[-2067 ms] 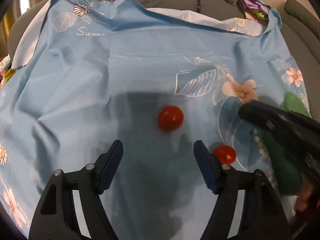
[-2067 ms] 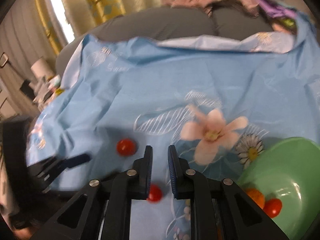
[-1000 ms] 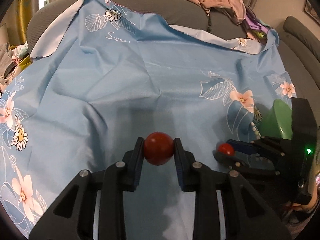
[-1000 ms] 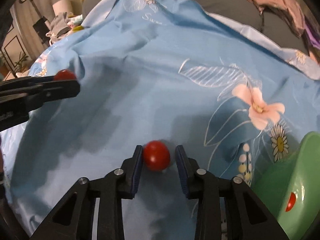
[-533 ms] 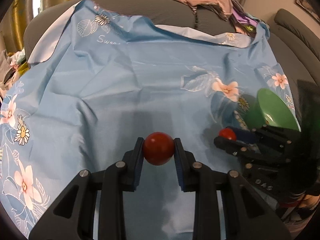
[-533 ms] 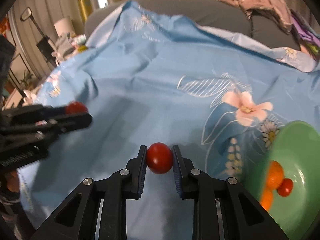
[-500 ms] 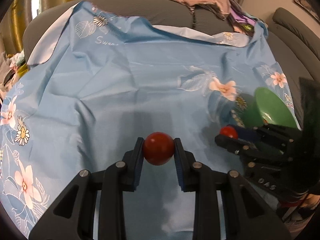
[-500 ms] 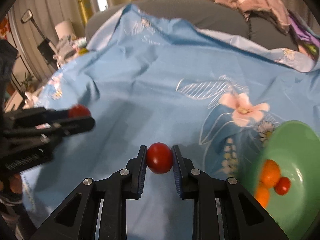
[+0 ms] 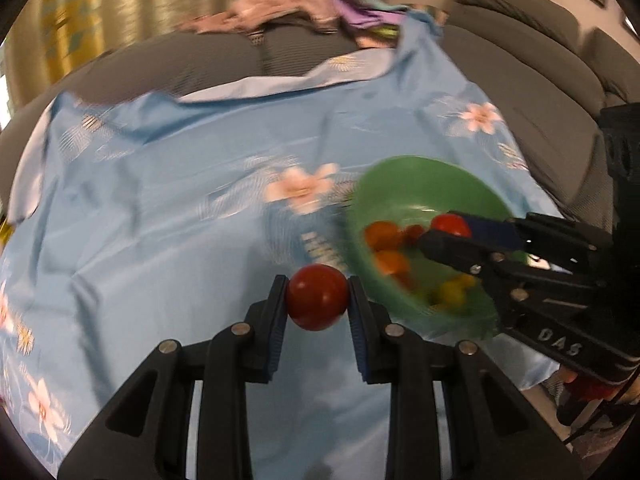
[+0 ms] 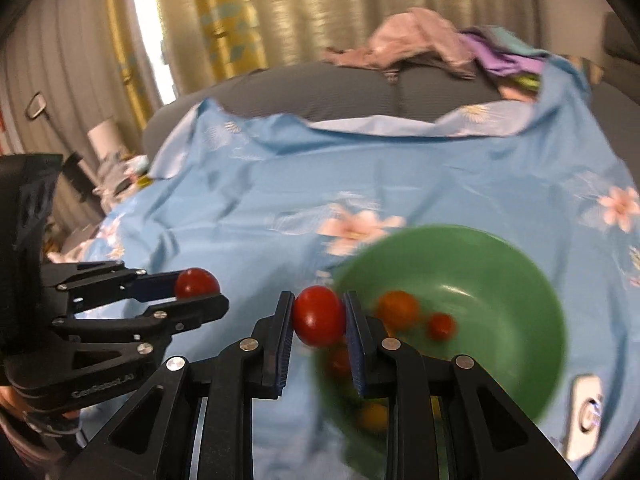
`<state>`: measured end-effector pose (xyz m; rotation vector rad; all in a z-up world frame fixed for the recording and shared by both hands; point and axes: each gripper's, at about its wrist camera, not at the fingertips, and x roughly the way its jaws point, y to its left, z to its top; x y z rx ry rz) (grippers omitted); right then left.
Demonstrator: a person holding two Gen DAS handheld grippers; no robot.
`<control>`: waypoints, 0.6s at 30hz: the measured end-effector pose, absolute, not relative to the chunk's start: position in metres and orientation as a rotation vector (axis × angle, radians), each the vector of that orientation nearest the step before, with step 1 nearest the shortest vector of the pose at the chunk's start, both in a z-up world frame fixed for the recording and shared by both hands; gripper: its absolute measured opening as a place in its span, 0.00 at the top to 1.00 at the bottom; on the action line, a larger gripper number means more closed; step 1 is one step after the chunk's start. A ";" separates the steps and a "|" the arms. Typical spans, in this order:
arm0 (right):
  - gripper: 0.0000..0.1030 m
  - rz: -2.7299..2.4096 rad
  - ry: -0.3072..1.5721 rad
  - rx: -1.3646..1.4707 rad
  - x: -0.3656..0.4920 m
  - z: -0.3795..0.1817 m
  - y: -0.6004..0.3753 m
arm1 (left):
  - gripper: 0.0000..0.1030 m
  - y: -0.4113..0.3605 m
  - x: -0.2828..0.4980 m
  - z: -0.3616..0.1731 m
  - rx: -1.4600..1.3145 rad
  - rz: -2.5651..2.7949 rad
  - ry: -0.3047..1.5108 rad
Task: Organize fruits
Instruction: 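Carry the cherry tomato over the green bowl and release it inside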
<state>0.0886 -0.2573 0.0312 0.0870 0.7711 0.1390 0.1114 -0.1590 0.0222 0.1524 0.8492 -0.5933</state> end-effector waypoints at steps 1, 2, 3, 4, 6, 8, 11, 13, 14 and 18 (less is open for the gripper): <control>0.74 0.118 0.777 0.095 0.086 0.030 -0.266 | 0.72 -0.169 0.111 0.022 0.160 -0.609 0.848; 0.74 0.100 0.787 0.102 0.084 0.027 -0.273 | 0.72 -0.179 0.111 0.022 0.167 -0.624 0.849; 0.74 0.075 0.802 0.106 0.083 0.024 -0.282 | 0.72 -0.191 0.111 0.021 0.178 -0.644 0.855; 0.74 0.049 0.812 0.105 0.081 0.021 -0.289 | 0.72 -0.203 0.110 0.019 0.190 -0.660 0.862; 0.74 0.027 0.839 0.108 0.081 0.015 -0.301 | 0.72 -0.223 0.113 0.012 0.224 -0.679 0.881; 0.74 0.005 0.869 0.116 0.082 0.009 -0.311 | 0.71 -0.239 0.117 0.005 0.247 -0.680 0.910; 0.74 -0.045 0.943 0.123 0.087 -0.004 -0.324 | 0.67 -0.255 0.123 -0.003 0.284 -0.664 0.950; 0.74 -0.078 0.970 0.121 0.087 -0.006 -0.330 | 0.54 -0.259 0.124 -0.001 0.311 -0.628 0.953; 0.74 -0.089 0.972 0.111 0.085 -0.004 -0.332 | 0.44 -0.257 0.124 0.001 0.315 -0.616 0.951; 0.71 -0.100 0.953 0.098 0.077 0.015 -0.337 | 0.19 -0.247 0.123 0.023 0.313 -0.577 0.925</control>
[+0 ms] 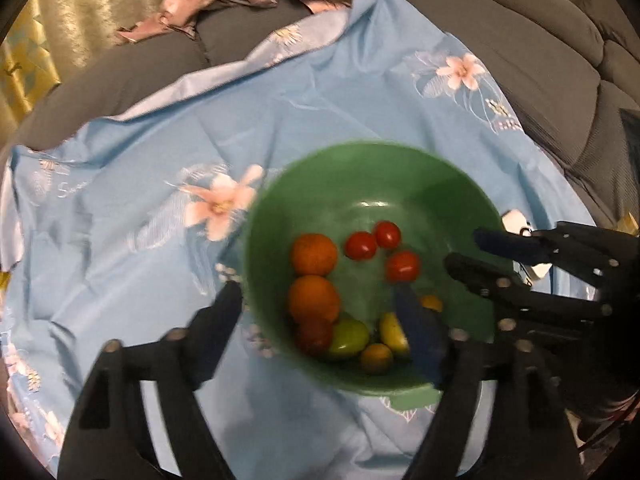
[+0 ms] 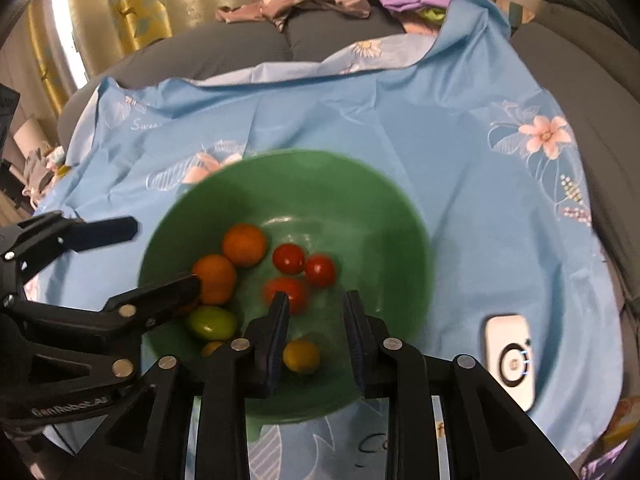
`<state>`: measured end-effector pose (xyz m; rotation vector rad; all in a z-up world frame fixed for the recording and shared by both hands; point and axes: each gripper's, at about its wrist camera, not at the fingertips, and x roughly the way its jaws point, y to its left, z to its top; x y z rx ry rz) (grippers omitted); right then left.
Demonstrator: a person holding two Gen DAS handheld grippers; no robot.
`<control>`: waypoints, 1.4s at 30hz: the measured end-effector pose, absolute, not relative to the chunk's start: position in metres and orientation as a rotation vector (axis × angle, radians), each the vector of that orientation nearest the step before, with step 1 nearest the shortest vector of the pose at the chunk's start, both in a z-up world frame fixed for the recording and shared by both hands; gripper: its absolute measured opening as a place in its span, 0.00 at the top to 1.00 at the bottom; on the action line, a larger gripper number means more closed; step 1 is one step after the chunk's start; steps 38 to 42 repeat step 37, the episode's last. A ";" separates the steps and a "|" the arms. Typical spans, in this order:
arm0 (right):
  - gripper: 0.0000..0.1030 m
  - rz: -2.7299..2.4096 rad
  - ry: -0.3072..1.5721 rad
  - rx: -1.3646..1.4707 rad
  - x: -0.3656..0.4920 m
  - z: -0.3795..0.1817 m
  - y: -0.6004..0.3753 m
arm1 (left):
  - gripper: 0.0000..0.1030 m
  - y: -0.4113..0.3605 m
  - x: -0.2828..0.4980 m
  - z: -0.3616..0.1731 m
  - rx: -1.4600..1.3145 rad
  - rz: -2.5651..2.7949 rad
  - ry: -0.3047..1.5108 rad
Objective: Organize fruits
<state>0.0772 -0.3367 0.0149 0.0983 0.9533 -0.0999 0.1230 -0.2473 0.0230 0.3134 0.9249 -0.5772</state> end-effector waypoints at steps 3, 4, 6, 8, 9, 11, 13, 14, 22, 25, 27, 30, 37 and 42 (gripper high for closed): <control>0.64 -0.092 0.938 0.085 0.072 0.037 -0.337 | 0.12 -0.241 0.117 0.046 0.326 -0.542 0.893; 0.62 -0.089 0.942 0.087 0.072 0.045 -0.337 | 0.09 -0.239 0.116 0.053 0.326 -0.536 0.887; 0.62 -0.071 0.956 0.106 0.071 0.061 -0.338 | 0.01 -0.232 0.113 0.071 0.317 -0.521 0.876; 0.54 -0.076 0.987 0.130 0.072 0.073 -0.340 | 0.01 -0.227 0.112 0.086 0.296 -0.507 0.873; 0.50 -0.082 1.008 0.150 0.073 0.079 -0.342 | 0.01 -0.225 0.113 0.091 0.287 -0.491 0.879; 0.50 -0.069 1.019 0.173 0.072 0.092 -0.343 | 0.01 -0.224 0.116 0.103 0.266 -0.448 0.909; 0.50 -0.068 1.039 0.166 0.073 0.101 -0.341 | 0.01 -0.228 0.118 0.117 0.258 -0.458 0.935; 0.50 -0.067 1.046 0.160 0.072 0.104 -0.339 | 0.01 -0.228 0.117 0.122 0.256 -0.467 0.931; 0.50 -0.064 1.061 0.098 0.070 0.135 -0.342 | 0.01 -0.241 0.107 0.157 0.328 -0.454 0.883; 0.50 -0.069 1.050 0.080 0.068 0.139 -0.343 | 0.01 -0.243 0.107 0.161 0.331 -0.453 0.885; 0.50 -0.069 1.045 0.077 0.069 0.141 -0.345 | 0.01 -0.243 0.107 0.162 0.332 -0.451 0.884; 0.50 -0.068 1.046 0.076 0.069 0.141 -0.346 | 0.01 -0.245 0.106 0.162 0.339 -0.456 0.883; 0.50 -0.072 1.046 0.077 0.069 0.141 -0.346 | 0.01 -0.246 0.110 0.161 0.323 -0.452 0.894; 0.50 -0.072 1.046 0.077 0.069 0.141 -0.346 | 0.01 -0.246 0.110 0.161 0.323 -0.452 0.894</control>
